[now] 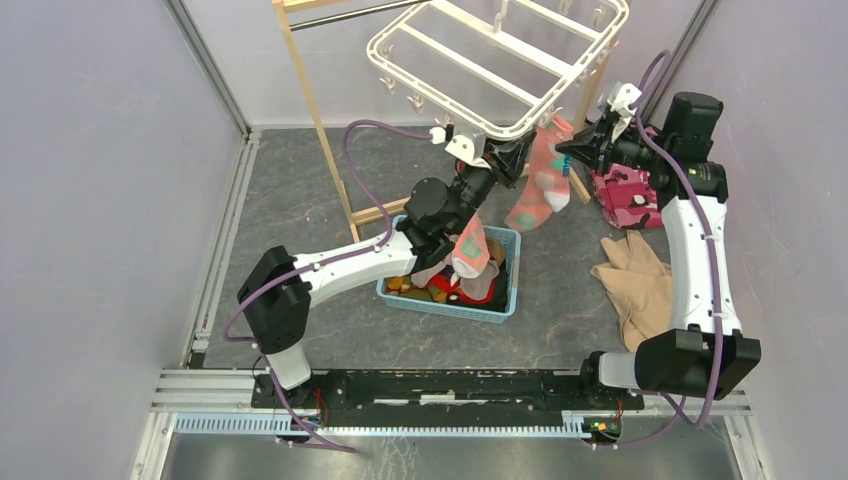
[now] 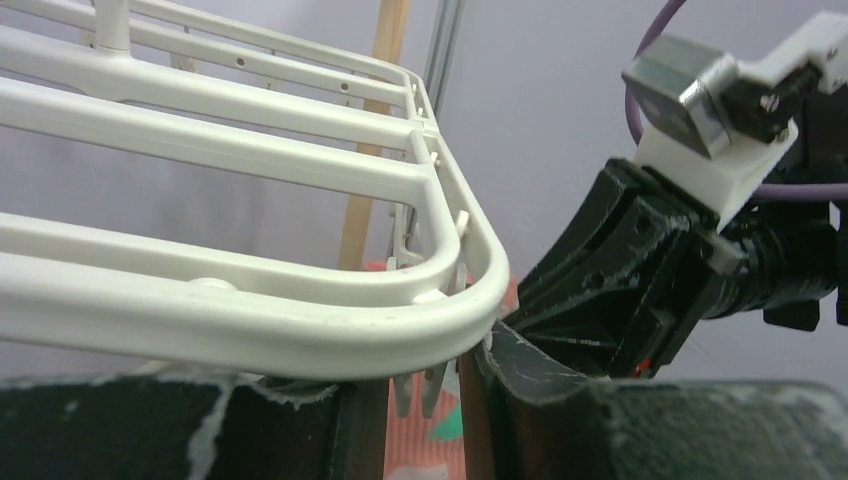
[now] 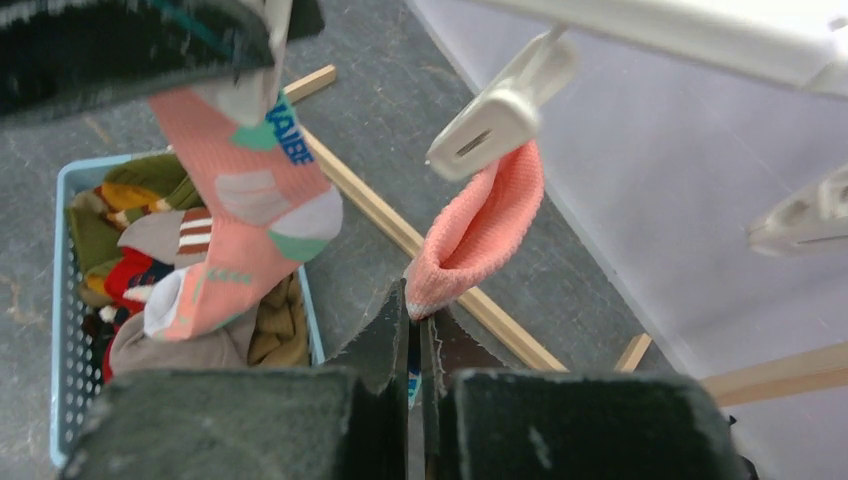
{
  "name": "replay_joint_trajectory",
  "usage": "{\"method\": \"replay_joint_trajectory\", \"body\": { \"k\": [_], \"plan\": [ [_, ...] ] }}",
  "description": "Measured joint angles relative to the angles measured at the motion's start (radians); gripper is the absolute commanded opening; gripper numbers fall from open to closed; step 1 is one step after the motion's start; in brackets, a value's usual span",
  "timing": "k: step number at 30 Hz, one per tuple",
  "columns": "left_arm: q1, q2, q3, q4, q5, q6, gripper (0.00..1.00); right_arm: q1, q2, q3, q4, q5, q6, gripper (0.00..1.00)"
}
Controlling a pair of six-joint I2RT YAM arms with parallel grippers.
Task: Clip the socks to the hanger
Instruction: Open the clamp at the hanger.
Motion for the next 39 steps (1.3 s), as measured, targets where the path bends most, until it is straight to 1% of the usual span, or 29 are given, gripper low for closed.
{"method": "replay_joint_trajectory", "body": {
  "k": [4, 10, 17, 22, 27, 31, 39],
  "plan": [
    [0.005, -0.02, 0.0, -0.007, 0.0, -0.039, 0.21, -0.006, -0.011, -0.006, -0.103, -0.022, -0.089, 0.0],
    [0.005, -0.029, 0.0, -0.023, -0.002, -0.1, 0.21, -0.004, -0.035, -0.084, -0.219, -0.047, -0.189, 0.0],
    [0.006, -0.037, 0.0, -0.039, -0.001, -0.149, 0.21, 0.042, -0.058, -0.117, -0.318, -0.077, -0.268, 0.0],
    [0.011, -0.047, 0.0, -0.045, 0.002, -0.188, 0.21, 0.06, -0.076, -0.116, -0.331, -0.123, -0.263, 0.0],
    [0.017, -0.057, 0.0, -0.045, 0.004, -0.214, 0.2, 0.06, -0.076, -0.115, -0.301, -0.169, -0.197, 0.0],
    [0.019, -0.06, -0.002, -0.045, 0.009, -0.234, 0.2, 0.06, -0.076, -0.103, -0.271, -0.181, -0.148, 0.0],
    [0.026, -0.06, -0.009, -0.045, 0.019, -0.259, 0.2, 0.06, -0.076, -0.034, -0.253, -0.18, -0.113, 0.0]
  ]
}}
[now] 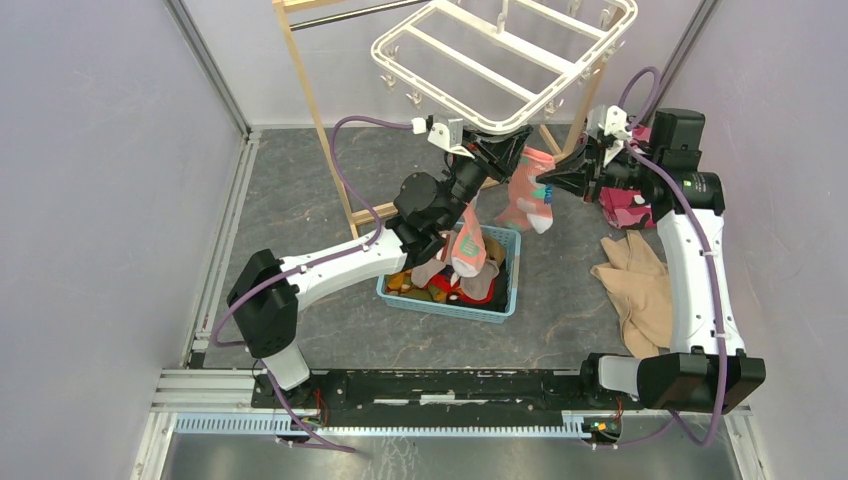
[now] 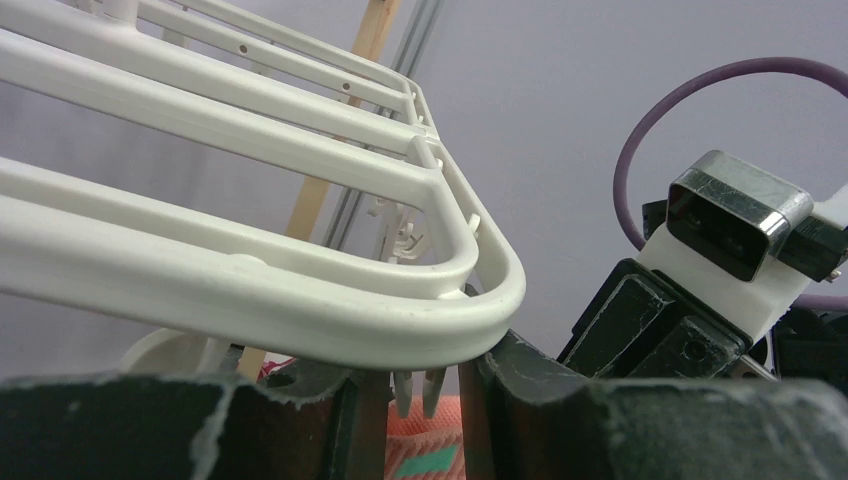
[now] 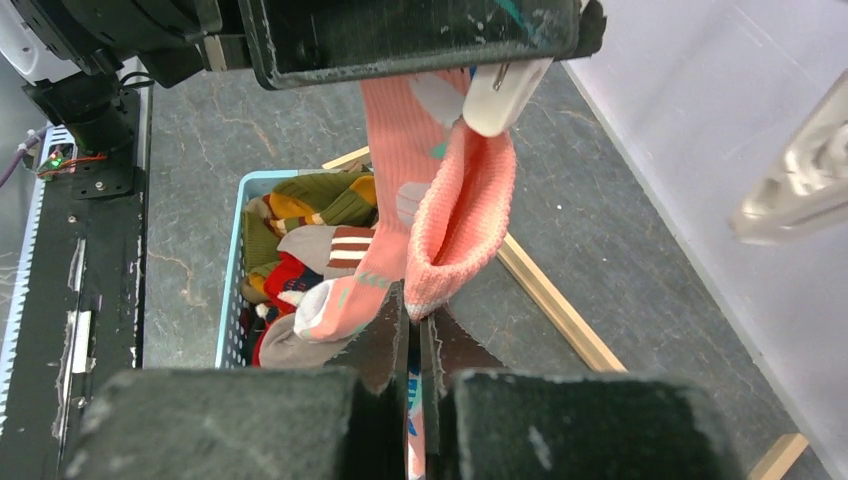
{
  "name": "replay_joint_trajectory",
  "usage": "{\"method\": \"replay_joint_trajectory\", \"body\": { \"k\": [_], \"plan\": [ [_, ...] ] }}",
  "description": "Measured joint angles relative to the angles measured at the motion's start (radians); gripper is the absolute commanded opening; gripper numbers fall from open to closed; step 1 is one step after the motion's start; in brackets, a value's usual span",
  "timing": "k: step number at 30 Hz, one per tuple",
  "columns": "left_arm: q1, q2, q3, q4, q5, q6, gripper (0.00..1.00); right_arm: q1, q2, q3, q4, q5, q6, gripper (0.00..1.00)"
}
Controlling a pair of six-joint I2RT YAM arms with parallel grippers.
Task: Clip the socks to the hanger
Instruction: Open the clamp at the hanger.
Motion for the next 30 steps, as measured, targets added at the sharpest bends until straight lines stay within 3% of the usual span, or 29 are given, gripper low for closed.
{"method": "replay_joint_trajectory", "body": {
  "k": [16, 30],
  "plan": [
    [0.01, 0.0, -0.004, 0.0, 0.018, -0.016, 0.2, 0.0, 0.002, 0.029, 0.036, 0.011, 0.043, 0.0],
    [0.021, -0.005, -0.004, 0.005, 0.063, -0.029, 0.2, 0.0, 0.002, 0.006, 0.219, 0.0, 0.246, 0.0]
  ]
}}
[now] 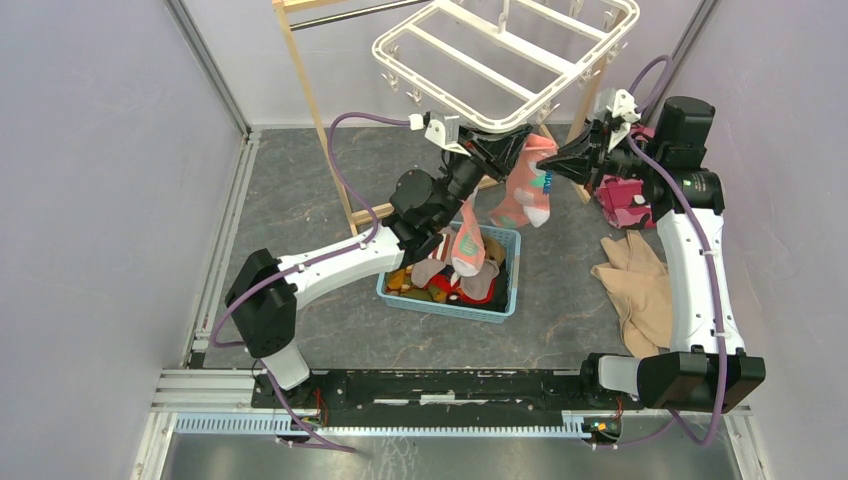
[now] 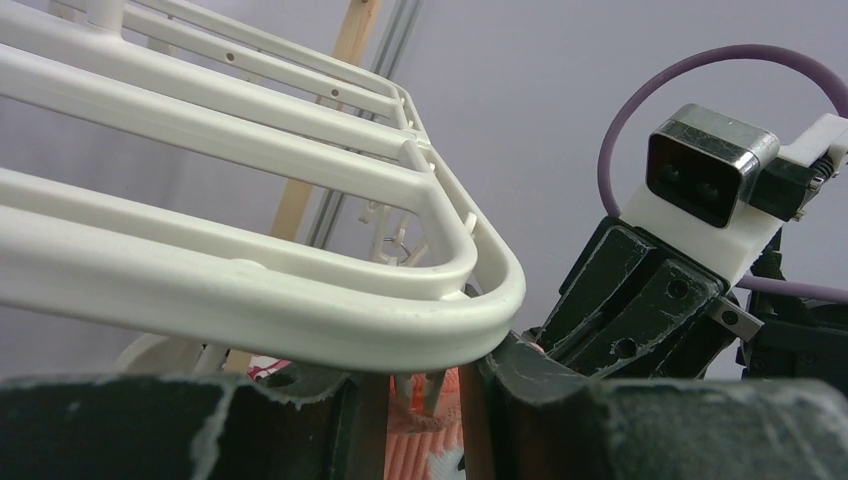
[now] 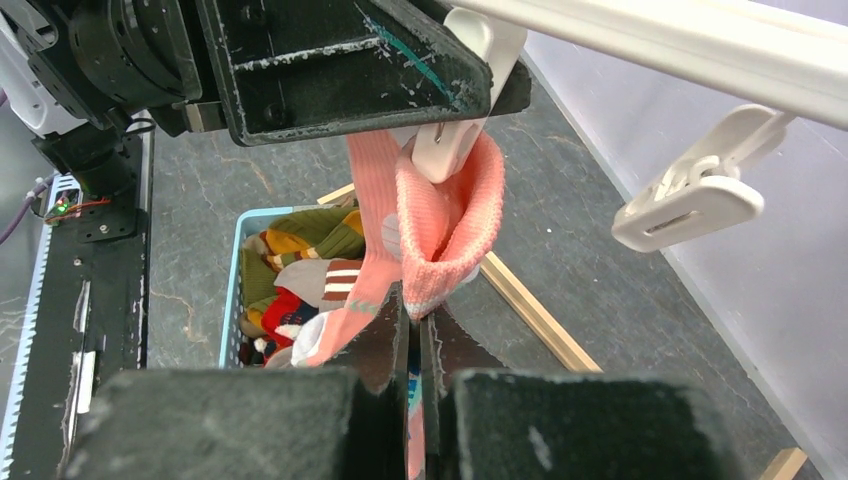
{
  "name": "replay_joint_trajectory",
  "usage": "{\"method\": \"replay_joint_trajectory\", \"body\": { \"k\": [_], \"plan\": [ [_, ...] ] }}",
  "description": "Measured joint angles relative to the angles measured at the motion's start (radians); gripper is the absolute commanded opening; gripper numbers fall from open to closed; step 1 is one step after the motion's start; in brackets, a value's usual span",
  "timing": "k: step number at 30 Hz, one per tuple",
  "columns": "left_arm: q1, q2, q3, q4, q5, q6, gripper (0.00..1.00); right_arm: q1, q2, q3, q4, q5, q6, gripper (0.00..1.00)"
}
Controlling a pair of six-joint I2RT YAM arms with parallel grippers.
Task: Clip the socks to the hanger
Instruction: Open the clamp at the hanger.
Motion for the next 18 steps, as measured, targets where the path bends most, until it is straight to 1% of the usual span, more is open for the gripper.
{"method": "replay_joint_trajectory", "body": {
  "k": [4, 14, 18],
  "plan": [
    [0.004, -0.001, -0.004, 0.006, 0.002, -0.001, 0.2, 0.0, 0.0, 0.0, -0.002, -0.008, -0.01, 0.0],
    [0.013, -0.001, -0.01, 0.01, 0.014, -0.023, 0.19, -0.009, 0.0, 0.0, -0.126, -0.008, -0.127, 0.0],
    [0.017, -0.001, -0.01, 0.01, 0.026, -0.037, 0.19, -0.016, 0.0, 0.0, -0.148, -0.016, -0.148, 0.0]
  ]
}}
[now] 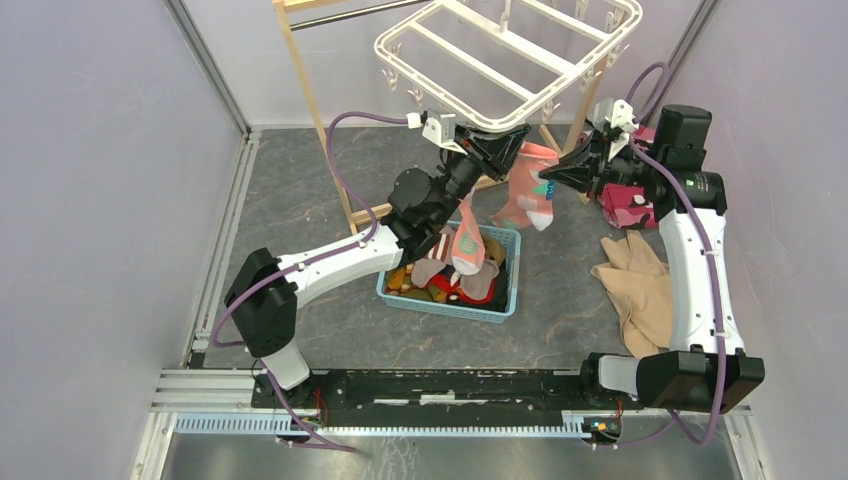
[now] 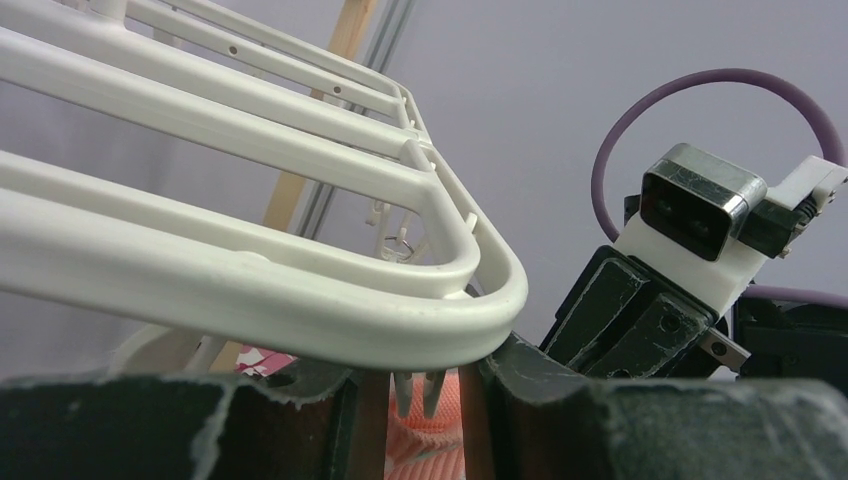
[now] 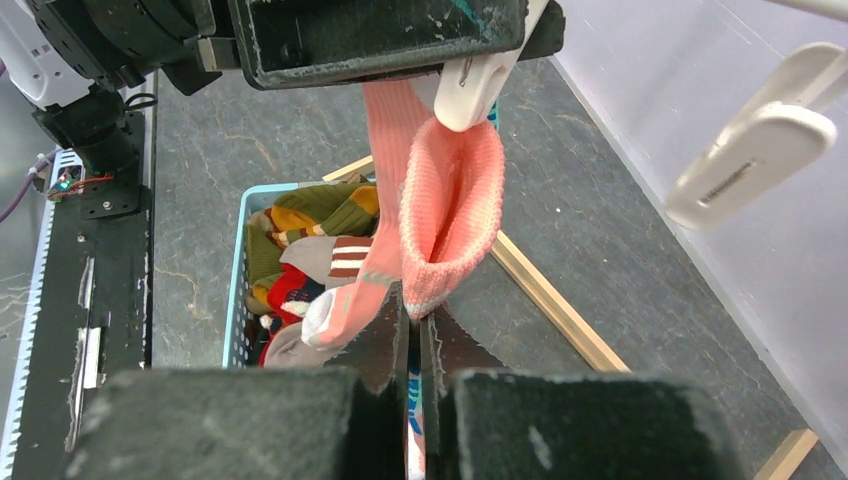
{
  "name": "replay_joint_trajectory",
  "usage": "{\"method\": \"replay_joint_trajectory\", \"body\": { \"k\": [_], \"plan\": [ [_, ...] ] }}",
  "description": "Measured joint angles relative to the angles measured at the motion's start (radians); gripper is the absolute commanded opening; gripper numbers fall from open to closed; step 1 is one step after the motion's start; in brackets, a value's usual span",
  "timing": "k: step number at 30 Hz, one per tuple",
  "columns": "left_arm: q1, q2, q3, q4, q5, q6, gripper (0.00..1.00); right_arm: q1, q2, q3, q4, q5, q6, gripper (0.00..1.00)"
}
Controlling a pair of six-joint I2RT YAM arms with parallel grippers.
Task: Clip the socks to the hanger
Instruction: Open the clamp at the hanger, then clamp the sock onto the hanger.
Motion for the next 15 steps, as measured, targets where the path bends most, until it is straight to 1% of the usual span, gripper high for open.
{"method": "replay_joint_trajectory", "body": {
  "k": [4, 10, 15],
  "plan": [
    [0.003, 0.0, 0.0, 0.0, 0.001, -0.014, 0.19, -0.003, 0.003, 0.01, -0.051, 0.003, -0.055, 0.0],
    [0.007, 0.0, -0.001, 0.0, 0.001, -0.016, 0.19, -0.004, 0.011, 0.055, -0.214, 0.018, -0.22, 0.0],
    [0.01, 0.0, -0.001, 0.0, 0.001, -0.016, 0.19, -0.007, 0.011, 0.07, -0.269, 0.025, -0.268, 0.0]
  ]
}}
